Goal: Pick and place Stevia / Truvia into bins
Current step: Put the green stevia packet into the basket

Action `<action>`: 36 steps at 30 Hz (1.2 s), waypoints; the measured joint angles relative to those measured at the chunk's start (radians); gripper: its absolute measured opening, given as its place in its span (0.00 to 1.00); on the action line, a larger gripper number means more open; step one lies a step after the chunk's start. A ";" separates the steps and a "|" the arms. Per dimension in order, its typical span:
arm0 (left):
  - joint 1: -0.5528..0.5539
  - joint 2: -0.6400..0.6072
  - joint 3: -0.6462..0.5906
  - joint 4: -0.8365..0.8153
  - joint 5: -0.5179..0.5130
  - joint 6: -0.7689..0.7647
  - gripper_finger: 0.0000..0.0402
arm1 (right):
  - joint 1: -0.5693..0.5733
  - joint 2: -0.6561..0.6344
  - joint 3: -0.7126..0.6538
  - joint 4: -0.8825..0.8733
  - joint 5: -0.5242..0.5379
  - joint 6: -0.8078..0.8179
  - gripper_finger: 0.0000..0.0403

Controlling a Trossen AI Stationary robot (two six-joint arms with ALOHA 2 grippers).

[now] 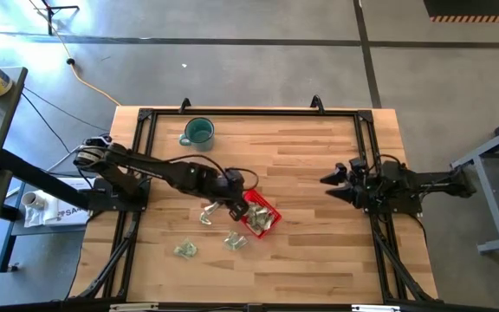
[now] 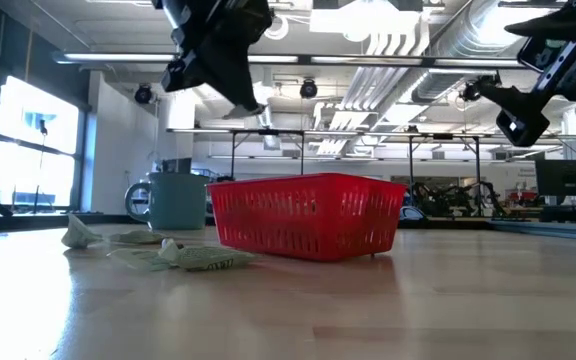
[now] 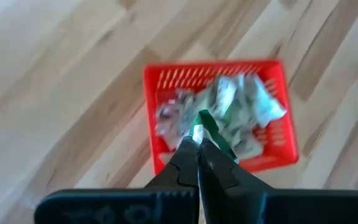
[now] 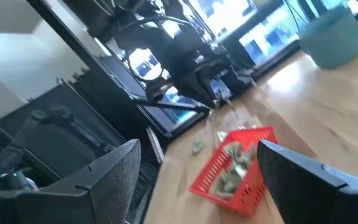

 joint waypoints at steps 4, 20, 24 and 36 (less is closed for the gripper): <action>0.000 0.000 0.021 0.006 -0.017 0.003 0.07 | 0.000 -0.018 0.000 -0.001 0.000 0.000 0.77; 0.000 0.000 0.021 0.061 -0.021 0.006 0.08 | 0.000 0.000 0.000 -0.059 0.002 -0.001 0.77; 0.000 0.000 0.021 0.060 -0.021 0.015 0.08 | 0.000 -0.001 0.000 -0.060 0.002 -0.001 0.77; 0.000 0.000 0.021 0.057 -0.041 0.022 0.08 | 0.012 -0.007 0.000 -0.059 0.003 0.000 0.77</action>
